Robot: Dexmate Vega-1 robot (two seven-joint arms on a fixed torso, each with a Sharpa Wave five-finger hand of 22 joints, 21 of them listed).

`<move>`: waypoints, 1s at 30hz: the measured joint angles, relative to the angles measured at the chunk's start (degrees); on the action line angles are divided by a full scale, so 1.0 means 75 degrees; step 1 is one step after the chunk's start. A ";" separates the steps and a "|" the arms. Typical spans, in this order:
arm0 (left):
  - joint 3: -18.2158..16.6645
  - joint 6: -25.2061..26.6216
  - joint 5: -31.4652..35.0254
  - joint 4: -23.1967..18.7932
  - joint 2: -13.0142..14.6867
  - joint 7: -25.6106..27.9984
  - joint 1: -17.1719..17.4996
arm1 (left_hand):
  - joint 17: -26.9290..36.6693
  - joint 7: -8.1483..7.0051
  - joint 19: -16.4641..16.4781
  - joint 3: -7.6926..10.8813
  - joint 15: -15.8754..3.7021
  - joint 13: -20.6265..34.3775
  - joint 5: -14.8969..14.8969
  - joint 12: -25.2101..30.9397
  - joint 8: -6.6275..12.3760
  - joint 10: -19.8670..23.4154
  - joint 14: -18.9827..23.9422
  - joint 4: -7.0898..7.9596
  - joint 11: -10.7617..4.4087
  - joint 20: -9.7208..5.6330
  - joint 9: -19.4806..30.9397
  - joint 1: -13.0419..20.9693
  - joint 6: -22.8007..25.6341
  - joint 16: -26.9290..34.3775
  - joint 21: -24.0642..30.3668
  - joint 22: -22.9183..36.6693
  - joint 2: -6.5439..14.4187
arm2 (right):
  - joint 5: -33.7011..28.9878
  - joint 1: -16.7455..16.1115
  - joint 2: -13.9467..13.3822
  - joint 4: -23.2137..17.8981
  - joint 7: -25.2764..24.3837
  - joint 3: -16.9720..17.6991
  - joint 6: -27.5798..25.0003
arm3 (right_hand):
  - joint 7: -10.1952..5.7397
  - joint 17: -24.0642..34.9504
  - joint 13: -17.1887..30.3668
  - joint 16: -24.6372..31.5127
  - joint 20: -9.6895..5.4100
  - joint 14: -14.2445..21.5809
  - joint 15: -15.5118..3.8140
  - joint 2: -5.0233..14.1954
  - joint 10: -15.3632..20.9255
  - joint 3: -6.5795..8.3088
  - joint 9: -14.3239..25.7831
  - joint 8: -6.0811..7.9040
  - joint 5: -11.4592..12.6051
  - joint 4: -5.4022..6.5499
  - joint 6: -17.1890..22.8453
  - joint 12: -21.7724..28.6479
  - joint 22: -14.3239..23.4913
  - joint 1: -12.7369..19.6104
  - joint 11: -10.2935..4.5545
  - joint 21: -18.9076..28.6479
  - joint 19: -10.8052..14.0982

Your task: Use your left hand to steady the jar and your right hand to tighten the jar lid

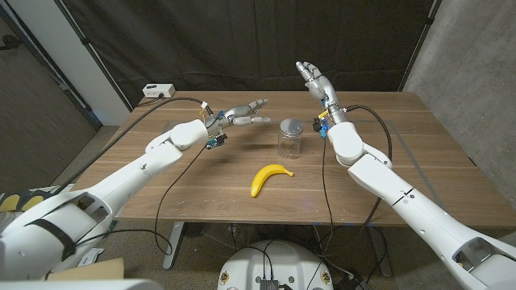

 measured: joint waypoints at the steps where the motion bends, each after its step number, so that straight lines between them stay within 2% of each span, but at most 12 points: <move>1: -0.0194 -0.0019 -0.0117 -0.0144 0.0021 0.0107 0.0217 | 0.0000 -0.0017 0.0000 -0.0008 -0.0006 -0.0007 -0.0012 0.0018 0.0015 -0.0014 -0.0001 0.0008 -0.0065 0.0000 -0.0023 -0.0039 0.0003 0.0000 0.0000 0.0001 0.0039 | 0.0190 -0.0006 0.0008 0.0067 0.0145 0.0040 0.0185 | 0.0002 0.0000 0.0000 0.0000 0.0000 0.0000 0.0000 0.0013 0.0018 0.0000 0.0000 0.0000 0.0000 0.0000 0.0023 0.0000 0.0000 0.0013 -0.0018 0.0000 0.0000; 3: -0.0315 -0.0063 -0.0251 -0.0216 0.0027 0.0231 0.0354 | 0.0000 -0.0075 0.0000 -0.0008 -0.0063 -0.0007 -0.0058 0.0019 0.0015 -0.0002 0.0006 0.0047 -0.0157 0.0000 -0.0034 -0.0080 0.0003 0.0029 0.0000 0.0002 0.0080 | 0.0305 -0.0010 0.0014 0.0151 0.0234 0.0086 0.0293 | -0.0040 0.0000 0.0000 0.0000 0.0029 0.0000 0.0000 0.0013 0.0019 0.0000 0.0000 0.0000 0.0000 0.0000 0.0066 0.0000 0.0000 0.0013 -0.0019 0.0000 0.0028; 10: -0.0856 -0.0436 -0.0755 -0.0463 -0.0014 0.0948 0.0971 | -0.0031 -0.0185 -0.0037 -0.0042 -0.0102 -0.0042 -0.0152 0.0077 0.0075 -0.0001 -0.0014 0.0101 -0.0157 -0.0041 -0.0034 -0.0142 -0.0002 0.0029 0.0039 0.0035 0.0135 | 0.0791 0.0037 0.0028 0.0597 0.0665 0.0280 0.0700 | -0.0069 0.0000 0.0000 0.0000 0.0098 0.0067 -0.0124 0.0013 0.0128 0.0030 0.0001 0.0047 0.0000 -0.0032 0.0175 0.0000 0.0000 0.0013 -0.0128 -0.0081 -0.0042; 12: -0.1069 -0.0569 -0.0902 -0.0534 -0.0048 0.1140 0.1205 | -0.0030 -0.0306 -0.0010 -0.0061 -0.0101 -0.0042 -0.0182 0.0126 0.0075 -0.0001 -0.0014 0.0120 -0.0157 -0.0068 -0.0034 -0.0241 0.0018 0.0029 0.0039 0.0035 0.0138 | 0.0954 0.0075 0.0045 0.0769 0.0804 0.0329 0.0868 | -0.0093 0.0001 0.0000 0.0000 0.0127 0.0067 -0.0125 0.0013 0.0144 0.0008 0.0001 0.0047 0.0000 -0.0055 0.0200 0.0000 0.0000 0.0013 -0.0143 -0.0117 -0.0072; 14: -0.1230 -0.0712 -0.1100 -0.0580 -0.0072 0.1308 0.1372 | -0.0030 -0.0455 -0.0046 -0.0103 -0.0101 -0.0070 -0.0271 0.0135 0.0119 -0.0001 -0.0013 0.0223 -0.0157 -0.0104 -0.0040 -0.0397 0.0168 0.0058 0.0067 0.0031 0.0173 | 0.1107 0.0121 0.0087 0.0989 0.0911 0.0388 0.1000 | -0.0099 0.0000 0.0000 0.0000 0.0140 0.0068 -0.0125 0.0013 0.0169 -0.0011 0.0001 0.0047 0.0000 -0.0073 0.0206 0.0000 0.0000 0.0013 -0.0169 -0.0117 -0.0085; 18: -0.1279 -0.0899 -0.1437 -0.0587 -0.0081 0.1358 0.1425 | -0.0066 -0.0646 -0.0027 -0.0154 -0.0189 -0.0110 -0.0362 0.0135 0.0133 -0.0006 0.0007 0.0311 -0.0161 -0.0170 -0.0070 -0.0576 0.0273 0.0058 0.0067 0.0009 0.0233 | 0.1161 0.0218 0.0187 0.1379 0.0950 0.0471 0.1055 | -0.0108 0.0001 0.0001 0.0000 0.0140 0.0067 -0.0125 0.0013 0.0199 -0.0011 0.0001 0.0046 0.0000 -0.0073 0.0297 0.0015 0.0000 0.0013 -0.0199 -0.0164 -0.0085; 19: -0.1518 -0.0954 -0.1540 -0.0581 -0.0088 0.1358 0.1677 | -0.0066 -0.0674 -0.0029 -0.0170 -0.0231 -0.0113 -0.0387 0.0135 0.0127 -0.0029 0.0002 0.0354 -0.0187 -0.0168 -0.0070 -0.0644 0.0244 0.0059 0.0067 0.0009 0.0216 | 0.1507 0.0255 0.0211 0.1488 0.1176 0.0489 0.1317 | -0.0109 0.0000 0.0001 0.0000 0.0140 0.0067 -0.0125 0.0013 0.0210 -0.0011 0.0001 0.0046 0.0000 -0.0073 0.0296 0.0014 0.0001 0.0013 -0.0209 -0.0164 -0.0085; 20: -0.1518 -0.0987 -0.1606 -0.0581 -0.0088 0.1358 0.1677 | -0.0066 -0.0713 -0.0030 -0.0172 -0.0250 -0.0113 -0.0392 0.0135 0.0097 -0.0028 0.0001 0.0357 -0.0213 -0.0168 -0.0070 -0.0661 0.0205 0.0050 0.0067 0.0009 0.0202 | 0.1507 0.0280 0.0224 0.1553 0.1176 0.0497 0.1317 | -0.0109 0.0001 0.0001 0.0000 0.0140 0.0077 -0.0116 0.0013 0.0210 -0.0011 0.0001 0.0046 0.0000 -0.0073 0.0297 0.0039 0.0001 0.0013 -0.0209 -0.0164 -0.0085; 24: -0.1518 -0.1117 -0.1871 -0.0581 -0.0088 0.1323 0.1677 | -0.0066 -0.0730 -0.0030 -0.0197 -0.0249 -0.0148 -0.0446 0.0135 0.0050 -0.0027 0.0001 0.0447 -0.0213 -0.0168 -0.0069 -0.0798 0.0217 0.0023 0.0031 0.0009 0.0338 | 0.1507 0.0453 0.0267 0.1896 0.1176 0.0519 0.1317 | -0.0092 0.0001 0.0001 0.0018 0.0162 0.0358 -0.0104 0.0053 0.0448 -0.0011 -0.0031 0.0060 0.0000 -0.0073 0.0394 0.0096 0.0001 0.0053 -0.0221 -0.0164 -0.0048; 25: -0.1782 -0.1186 -0.2020 -0.0492 -0.0109 0.1281 0.1915 | -0.0066 -0.0759 -0.0030 -0.0201 -0.0250 -0.0148 -0.0446 0.0134 0.0050 -0.0027 0.0001 0.0502 -0.0213 -0.0168 -0.0069 -0.0901 0.0247 0.0023 0.0031 0.0009 0.0364 | 0.1737 0.0518 0.0259 0.1977 0.1391 0.0519 0.1418 | -0.0071 0.0001 0.0001 0.0040 0.0154 0.0432 -0.0098 0.0053 0.0539 -0.0011 -0.0037 0.0075 0.0000 -0.0073 0.0455 0.0123 0.0011 0.0053 -0.0213 -0.0163 0.0049; 27: -0.1841 -0.1266 -0.2192 -0.0459 -0.0122 0.1205 0.1958 | -0.0065 -0.0820 -0.0030 -0.0212 -0.0249 -0.0183 -0.0474 0.0135 0.0050 -0.0027 0.0001 0.0578 -0.0213 -0.0168 -0.0081 -0.1021 0.0320 0.0022 0.0031 0.0009 0.0479 | 0.1742 0.0594 0.0220 0.2020 0.1407 0.0513 0.1331 | -0.0025 0.0001 -0.0007 0.0059 0.0141 0.0537 -0.0089 0.0079 0.0633 -0.0011 -0.0036 0.0093 0.0000 -0.0073 0.0543 0.0127 0.0021 0.0027 -0.0170 -0.0163 0.0189; 30: -0.1841 -0.1339 -0.2401 -0.0459 -0.0122 0.1095 0.1958 | -0.0065 -0.0791 -0.0030 -0.0179 -0.0249 -0.0183 -0.0474 0.0135 0.0050 -0.0024 0.0001 0.0637 -0.0210 -0.0168 -0.0106 -0.1115 0.0374 0.0023 0.0031 0.0009 0.0573 | 0.1742 0.0644 0.0177 0.2023 0.1407 0.0493 0.1331 | 0.0001 0.0001 -0.0034 0.0059 0.0138 0.0558 -0.0095 0.0111 0.0633 -0.0011 -0.0036 0.0114 0.0000 -0.0073 0.0568 0.0127 0.0021 -0.0005 -0.0170 -0.0163 0.0248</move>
